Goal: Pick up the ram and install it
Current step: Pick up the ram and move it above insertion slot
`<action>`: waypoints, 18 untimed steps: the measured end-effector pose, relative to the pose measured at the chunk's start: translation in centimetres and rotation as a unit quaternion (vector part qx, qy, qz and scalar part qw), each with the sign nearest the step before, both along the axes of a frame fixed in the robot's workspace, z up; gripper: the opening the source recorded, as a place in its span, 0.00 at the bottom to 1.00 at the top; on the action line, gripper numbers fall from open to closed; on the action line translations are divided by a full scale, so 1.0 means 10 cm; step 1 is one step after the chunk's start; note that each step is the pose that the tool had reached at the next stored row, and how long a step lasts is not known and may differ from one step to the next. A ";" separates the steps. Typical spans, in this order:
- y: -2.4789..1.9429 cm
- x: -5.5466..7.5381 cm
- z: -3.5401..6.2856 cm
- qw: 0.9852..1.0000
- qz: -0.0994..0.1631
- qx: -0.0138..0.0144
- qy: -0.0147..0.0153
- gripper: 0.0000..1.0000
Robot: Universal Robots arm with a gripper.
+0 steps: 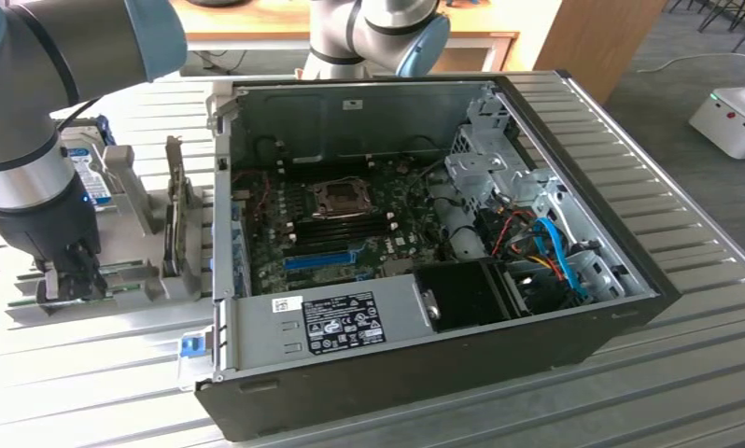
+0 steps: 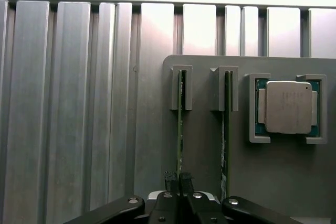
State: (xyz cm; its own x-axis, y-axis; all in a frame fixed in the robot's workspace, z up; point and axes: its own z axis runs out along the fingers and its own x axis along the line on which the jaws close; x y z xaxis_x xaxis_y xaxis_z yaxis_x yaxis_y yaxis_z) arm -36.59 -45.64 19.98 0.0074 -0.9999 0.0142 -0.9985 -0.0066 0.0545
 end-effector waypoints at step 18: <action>0.000 0.00 0.039 1.000 0.000 0.000 0.000 0.12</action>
